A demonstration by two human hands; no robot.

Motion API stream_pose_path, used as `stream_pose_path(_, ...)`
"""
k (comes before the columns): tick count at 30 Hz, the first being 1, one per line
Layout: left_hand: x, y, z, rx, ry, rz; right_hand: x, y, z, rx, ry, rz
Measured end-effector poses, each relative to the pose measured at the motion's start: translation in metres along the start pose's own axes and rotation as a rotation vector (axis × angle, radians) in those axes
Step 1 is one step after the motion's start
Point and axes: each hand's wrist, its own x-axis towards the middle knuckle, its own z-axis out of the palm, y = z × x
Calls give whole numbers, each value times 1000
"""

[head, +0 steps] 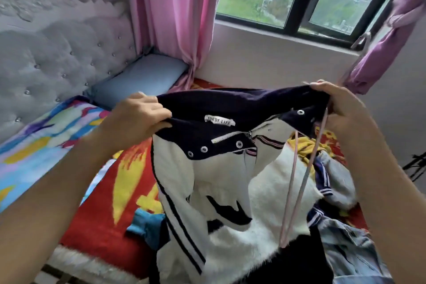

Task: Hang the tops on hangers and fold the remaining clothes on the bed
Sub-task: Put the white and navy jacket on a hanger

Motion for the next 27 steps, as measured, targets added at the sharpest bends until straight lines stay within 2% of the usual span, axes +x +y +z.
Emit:
stream_pose_path(5, 76, -18, -48, 156, 219, 39, -32, -58, -3, 134, 85, -288)
stream_pose_path(8, 94, -14, -49, 151, 225, 12, -27, -59, -15, 87, 103, -268)
stream_pose_path(12, 78, 9, -3, 17, -6, 102, 0, -9, -56, 19, 52, -93)
stream_pose_path(16, 27, 47, 65, -26, -340, 203, 21, 83, -107, -400, 41, 214)
stream_pose_path(18, 5, 66, 90, -60, -537, 246, 21, 117, -123, -533, 21, 383)
stream_pose_path(19, -2, 72, 99, -87, -586, 244, 19, 128, -129, -547, 8, 434)
stream_pose_path(22, -12, 75, 107, -145, -585, 236, 14, 128, -133, -636, -67, 452)
stream_pose_path(27, -18, 79, 107, -153, -661, 200, 13, 120, -122, -991, -242, 313)
